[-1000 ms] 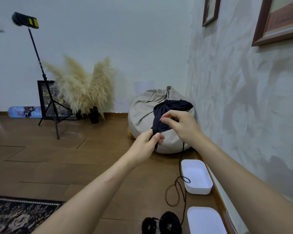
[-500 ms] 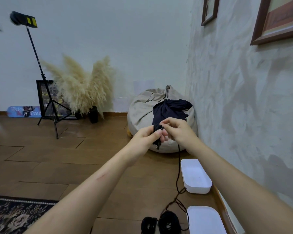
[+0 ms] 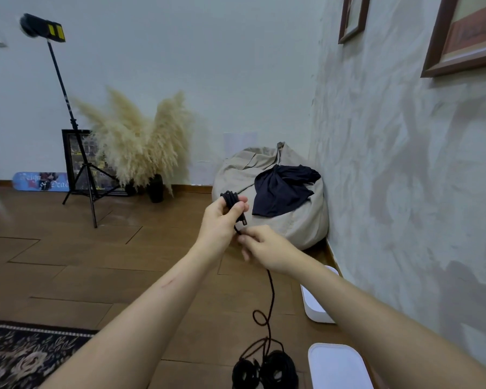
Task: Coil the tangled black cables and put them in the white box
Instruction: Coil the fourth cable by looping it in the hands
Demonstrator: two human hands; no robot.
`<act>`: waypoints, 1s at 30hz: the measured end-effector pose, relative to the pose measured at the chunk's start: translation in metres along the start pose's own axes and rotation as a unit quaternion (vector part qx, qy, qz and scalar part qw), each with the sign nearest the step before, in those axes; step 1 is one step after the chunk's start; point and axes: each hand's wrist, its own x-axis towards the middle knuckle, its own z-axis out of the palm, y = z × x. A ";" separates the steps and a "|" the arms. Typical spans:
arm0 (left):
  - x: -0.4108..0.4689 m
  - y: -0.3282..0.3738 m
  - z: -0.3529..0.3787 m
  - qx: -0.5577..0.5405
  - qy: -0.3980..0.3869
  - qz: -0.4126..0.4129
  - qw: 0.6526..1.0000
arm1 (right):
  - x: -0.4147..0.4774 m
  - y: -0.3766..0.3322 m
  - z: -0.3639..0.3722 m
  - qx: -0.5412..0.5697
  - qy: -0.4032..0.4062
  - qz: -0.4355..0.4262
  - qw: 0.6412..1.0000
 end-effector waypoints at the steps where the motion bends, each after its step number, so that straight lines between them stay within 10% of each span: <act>1: 0.000 -0.002 -0.002 0.027 0.002 0.014 1.000 | 0.000 -0.003 -0.004 -0.004 0.007 -0.007 1.000; 20: -0.014 -0.011 0.001 0.139 -0.281 -0.069 0.947 | -0.009 0.010 -0.069 -0.101 0.109 -0.076 0.986; 30: -0.013 -0.023 0.001 0.228 -0.153 -0.003 0.962 | -0.008 0.026 -0.066 -0.098 0.094 -0.027 0.990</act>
